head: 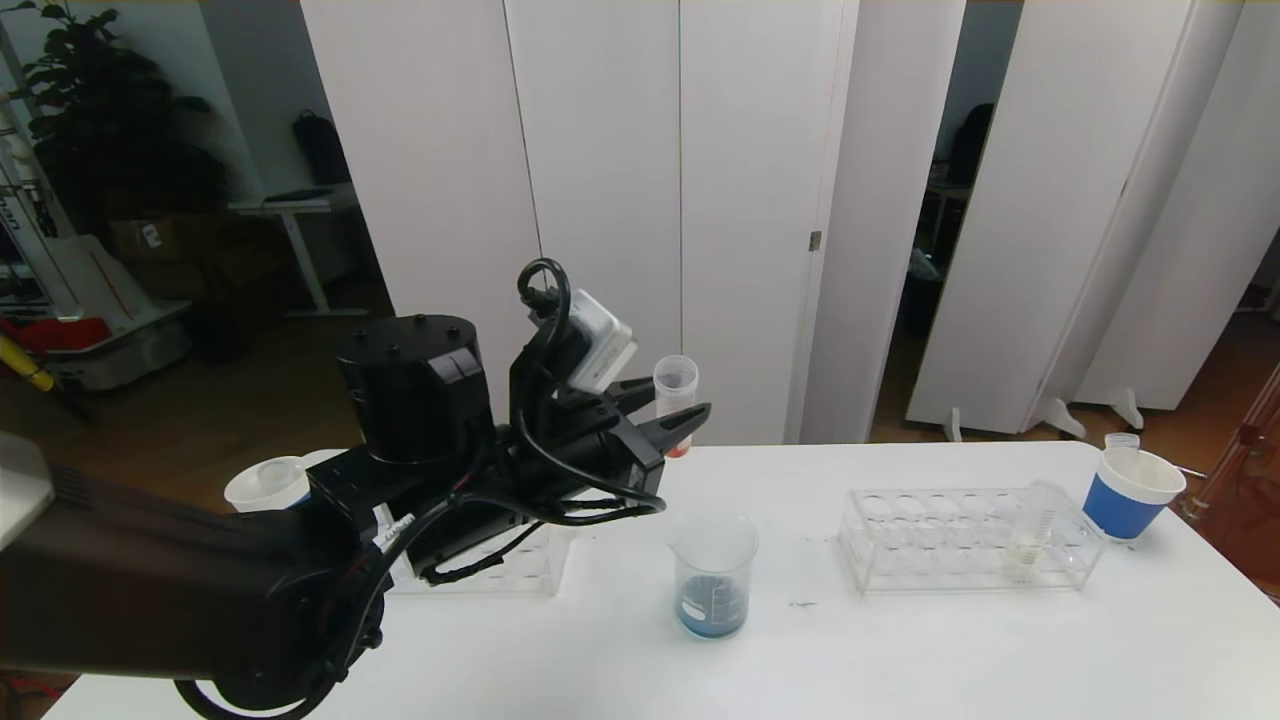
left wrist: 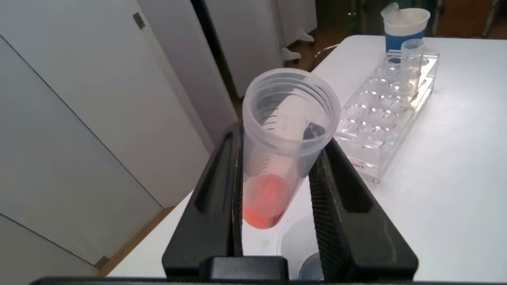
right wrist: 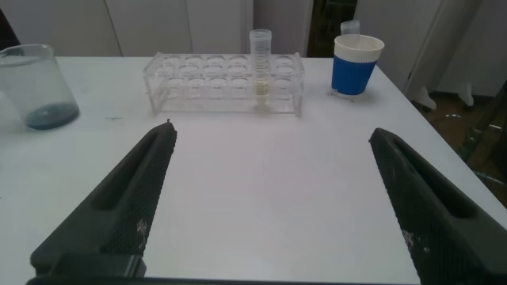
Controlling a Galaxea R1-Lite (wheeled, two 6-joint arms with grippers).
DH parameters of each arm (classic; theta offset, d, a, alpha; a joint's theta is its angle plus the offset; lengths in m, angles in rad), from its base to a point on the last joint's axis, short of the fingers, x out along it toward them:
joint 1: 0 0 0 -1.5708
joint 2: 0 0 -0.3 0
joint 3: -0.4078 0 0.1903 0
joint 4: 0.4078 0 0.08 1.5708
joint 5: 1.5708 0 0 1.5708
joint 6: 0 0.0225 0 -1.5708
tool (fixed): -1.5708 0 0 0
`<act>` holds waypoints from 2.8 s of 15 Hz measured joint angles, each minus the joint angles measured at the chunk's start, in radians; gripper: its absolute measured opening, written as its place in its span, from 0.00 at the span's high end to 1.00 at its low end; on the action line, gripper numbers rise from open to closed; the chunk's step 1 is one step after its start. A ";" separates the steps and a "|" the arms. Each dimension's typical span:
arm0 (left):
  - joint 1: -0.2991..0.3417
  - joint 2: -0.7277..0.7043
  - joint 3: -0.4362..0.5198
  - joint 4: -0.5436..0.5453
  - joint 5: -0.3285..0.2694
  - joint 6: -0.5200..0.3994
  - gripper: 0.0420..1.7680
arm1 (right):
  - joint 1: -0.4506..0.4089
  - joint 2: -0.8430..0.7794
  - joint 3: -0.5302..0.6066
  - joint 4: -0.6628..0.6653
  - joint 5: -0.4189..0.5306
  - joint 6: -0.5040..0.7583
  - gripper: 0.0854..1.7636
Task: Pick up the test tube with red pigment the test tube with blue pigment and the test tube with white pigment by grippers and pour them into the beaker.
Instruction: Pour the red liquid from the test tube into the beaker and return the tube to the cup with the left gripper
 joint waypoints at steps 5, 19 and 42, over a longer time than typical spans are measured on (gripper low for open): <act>-0.067 0.078 -0.028 -0.034 -0.005 0.186 0.69 | 0.000 0.000 0.000 0.000 0.000 0.000 0.01; 0.118 0.230 -0.026 -0.253 -0.088 0.557 0.69 | 0.000 0.000 0.000 0.000 0.000 0.000 0.01; 0.120 0.378 0.092 -0.590 -0.106 0.991 0.69 | 0.000 0.000 0.000 0.000 0.000 0.000 0.01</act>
